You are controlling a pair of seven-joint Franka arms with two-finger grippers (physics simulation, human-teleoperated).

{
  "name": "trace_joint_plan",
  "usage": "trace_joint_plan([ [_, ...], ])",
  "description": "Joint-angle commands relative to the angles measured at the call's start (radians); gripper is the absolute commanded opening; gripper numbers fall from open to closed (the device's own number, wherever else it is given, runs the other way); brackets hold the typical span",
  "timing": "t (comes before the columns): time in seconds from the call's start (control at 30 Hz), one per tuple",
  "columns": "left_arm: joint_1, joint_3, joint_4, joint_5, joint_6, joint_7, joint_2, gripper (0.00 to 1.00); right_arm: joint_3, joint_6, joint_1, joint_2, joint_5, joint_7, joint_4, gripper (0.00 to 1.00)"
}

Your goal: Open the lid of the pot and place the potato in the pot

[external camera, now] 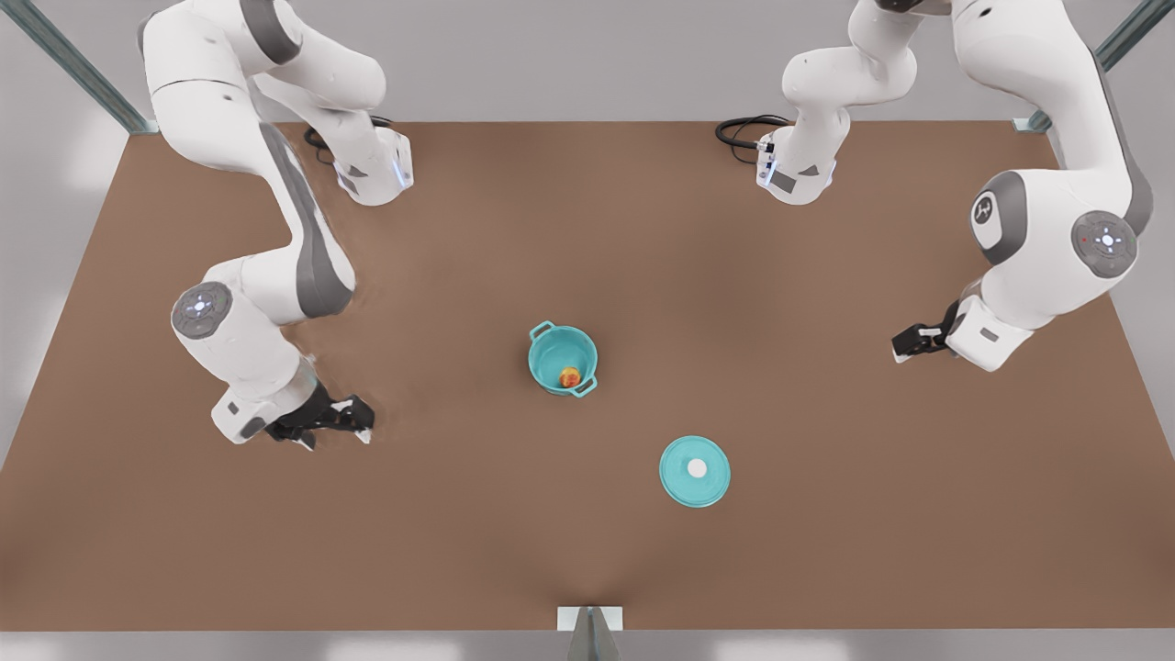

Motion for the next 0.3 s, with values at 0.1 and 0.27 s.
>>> trace_joint_plan([
  [0.1,-0.020,-0.116,0.114,0.025,0.003,-0.008,0.061,1.00,0.001,-0.254,-0.112,-0.009,-0.062,-0.211,0.015,1.00],
  [0.27,-0.020,-0.116,0.114,0.023,0.003,-0.057,0.067,1.00,0.002,-0.263,-0.112,-0.009,-0.061,-0.208,0.015,1.00],
])
